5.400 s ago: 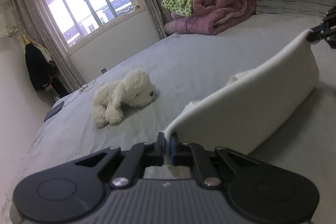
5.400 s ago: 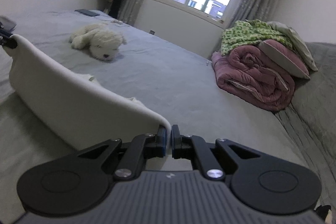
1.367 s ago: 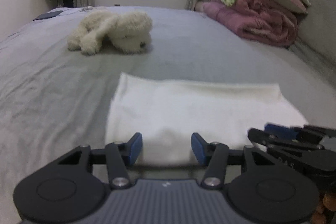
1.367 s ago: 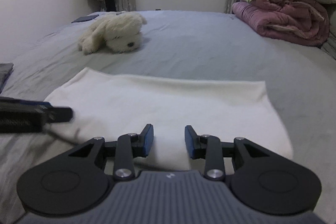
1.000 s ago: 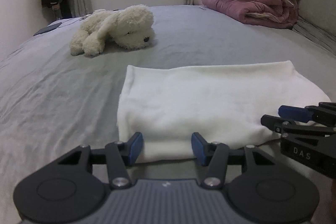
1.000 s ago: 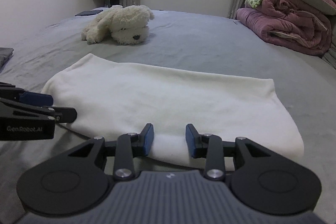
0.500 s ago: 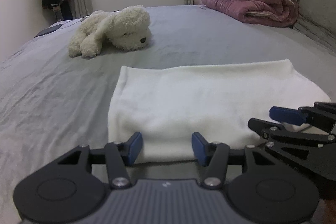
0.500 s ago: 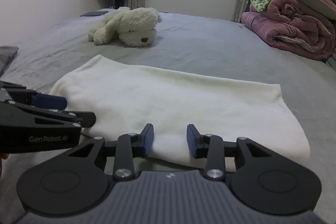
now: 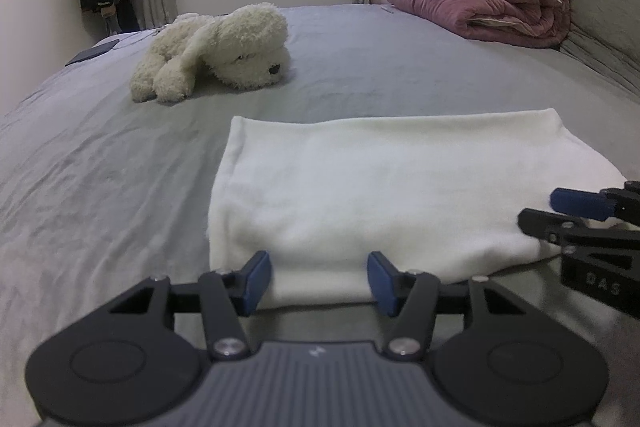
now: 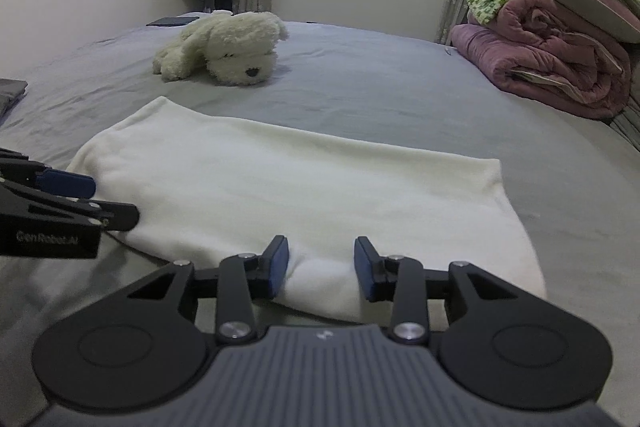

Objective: Fold clothes

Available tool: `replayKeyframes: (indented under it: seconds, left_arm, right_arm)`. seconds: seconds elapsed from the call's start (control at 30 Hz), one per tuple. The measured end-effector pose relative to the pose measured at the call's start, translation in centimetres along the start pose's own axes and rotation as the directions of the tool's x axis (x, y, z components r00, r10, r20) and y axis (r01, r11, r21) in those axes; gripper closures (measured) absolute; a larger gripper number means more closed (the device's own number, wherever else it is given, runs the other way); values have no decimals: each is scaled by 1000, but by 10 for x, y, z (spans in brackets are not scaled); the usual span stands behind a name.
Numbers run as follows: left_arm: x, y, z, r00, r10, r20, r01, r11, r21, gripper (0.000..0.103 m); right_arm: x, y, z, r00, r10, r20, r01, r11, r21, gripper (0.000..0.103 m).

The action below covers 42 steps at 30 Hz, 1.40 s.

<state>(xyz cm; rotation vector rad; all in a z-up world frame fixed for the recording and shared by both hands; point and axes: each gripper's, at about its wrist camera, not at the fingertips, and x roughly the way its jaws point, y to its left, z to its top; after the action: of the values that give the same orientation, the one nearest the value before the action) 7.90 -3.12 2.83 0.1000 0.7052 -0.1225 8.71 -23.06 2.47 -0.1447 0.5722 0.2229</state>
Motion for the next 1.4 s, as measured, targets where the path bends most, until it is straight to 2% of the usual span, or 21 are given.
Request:
replayKeyframes:
  seconds: [0.1, 0.2, 0.37, 0.43, 0.67, 0.83, 0.93, 1.13, 1.4]
  left_arm:
    - [0, 0, 0, 1000, 1, -2, -1, 1000, 1, 46]
    - [1, 1, 1, 1000, -1, -5, 1, 1000, -4, 46]
    - [1, 1, 1, 1000, 0, -5, 0, 1000, -3, 46]
    - [1, 2, 1, 1000, 0, -5, 0, 1000, -3, 46]
    - [1, 3, 1, 1000, -3, -7, 3, 1000, -2, 46]
    - [1, 4, 2, 1000, -8, -12, 8, 1000, -9, 46]
    - [1, 4, 2, 1000, -7, -12, 7, 1000, -8, 46]
    - [1, 5, 2, 1000, -10, -11, 10, 1000, -5, 46]
    - [1, 13, 5, 999, -30, -21, 30, 999, -17, 46]
  right_arm:
    - [-3, -5, -2, 1000, 3, 4, -3, 1000, -11, 64]
    - [-5, -12, -3, 1000, -27, 8, 27, 999, -22, 64]
    - [-8, -38, -6, 1000, -26, -2, 26, 999, 36, 61]
    - [-9, -43, -8, 999, -51, -5, 51, 998, 31, 61]
    - [-14, -60, -11, 1000, -2, -12, 3, 998, 65, 61]
    - [-19, -67, -7, 999, 26, -35, -26, 1000, 12, 61]
    - [-21, -77, -7, 999, 16, -47, -17, 1000, -12, 61]
    - [-17, -102, -16, 997, 37, -63, -30, 994, 106, 56]
    - [-10, -110, -12, 993, 55, -107, -37, 986, 162, 53]
